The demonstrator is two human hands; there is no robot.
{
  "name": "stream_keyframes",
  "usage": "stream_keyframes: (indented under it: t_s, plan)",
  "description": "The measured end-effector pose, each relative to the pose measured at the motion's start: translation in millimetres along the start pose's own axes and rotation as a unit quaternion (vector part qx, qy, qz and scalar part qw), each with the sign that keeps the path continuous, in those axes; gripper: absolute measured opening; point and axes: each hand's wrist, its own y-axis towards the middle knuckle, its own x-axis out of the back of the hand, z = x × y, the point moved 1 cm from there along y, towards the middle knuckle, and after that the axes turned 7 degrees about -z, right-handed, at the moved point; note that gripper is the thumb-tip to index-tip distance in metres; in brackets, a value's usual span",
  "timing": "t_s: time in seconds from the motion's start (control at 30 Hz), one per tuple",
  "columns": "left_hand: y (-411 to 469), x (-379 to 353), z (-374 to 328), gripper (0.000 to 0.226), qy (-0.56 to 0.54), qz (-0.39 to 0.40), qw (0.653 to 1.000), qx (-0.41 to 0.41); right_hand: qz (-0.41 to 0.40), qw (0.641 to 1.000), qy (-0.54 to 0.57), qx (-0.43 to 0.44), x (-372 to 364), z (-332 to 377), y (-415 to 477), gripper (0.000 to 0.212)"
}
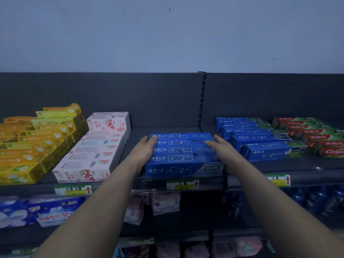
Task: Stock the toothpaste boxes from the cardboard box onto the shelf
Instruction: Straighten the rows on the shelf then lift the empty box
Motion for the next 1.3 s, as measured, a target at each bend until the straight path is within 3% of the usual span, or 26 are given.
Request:
stream_keyframes:
  t_s: [0.1, 0.23, 0.47, 0.63, 0.8, 1.1, 1.3]
  plan:
    - [-0.8, 1.3, -9.9, 0.063, 0.071, -0.025, 0.994, -0.078, -0.021, 0.999, -0.017, 0.039, 4.2, 1.8, -8.5, 0.065]
    - [-7.2, -6.5, -26.9, 0.060, 0.078, -0.049, 0.982, -0.164, -0.049, 0.994, -0.044, 0.088, 15.0, 4.6, -18.9, 0.061]
    - [-45.8, -70.8, -63.5, 0.052, 0.052, 0.011, 0.970, -0.236, -0.134, 0.979, -0.069, 0.135, 69.5, 6.2, -24.9, 0.054]
    - [-65.3, -139.8, -79.1, 0.057, 0.017, 0.061, 0.975, -0.214, -0.184, 0.970, -0.089, 0.131, 141.5, -2.2, -8.7, 0.049]
    - [-70.8, -214.2, -78.3, 0.068, 0.040, 0.087, 0.979, -0.182, -0.161, 0.972, -0.126, 0.111, 202.2, -29.5, 16.6, 0.051]
    - [-50.0, -285.3, -47.3, 0.092, 0.050, 0.044, 0.997, -0.048, -0.107, 0.984, -0.113, 0.081, 258.8, -70.2, 66.6, 0.067]
    - [-49.0, -295.2, -37.8, 0.068, 0.020, 0.017, 0.999, -0.043, -0.062, 0.995, -0.043, 0.064, 251.2, -75.9, 78.5, 0.066]
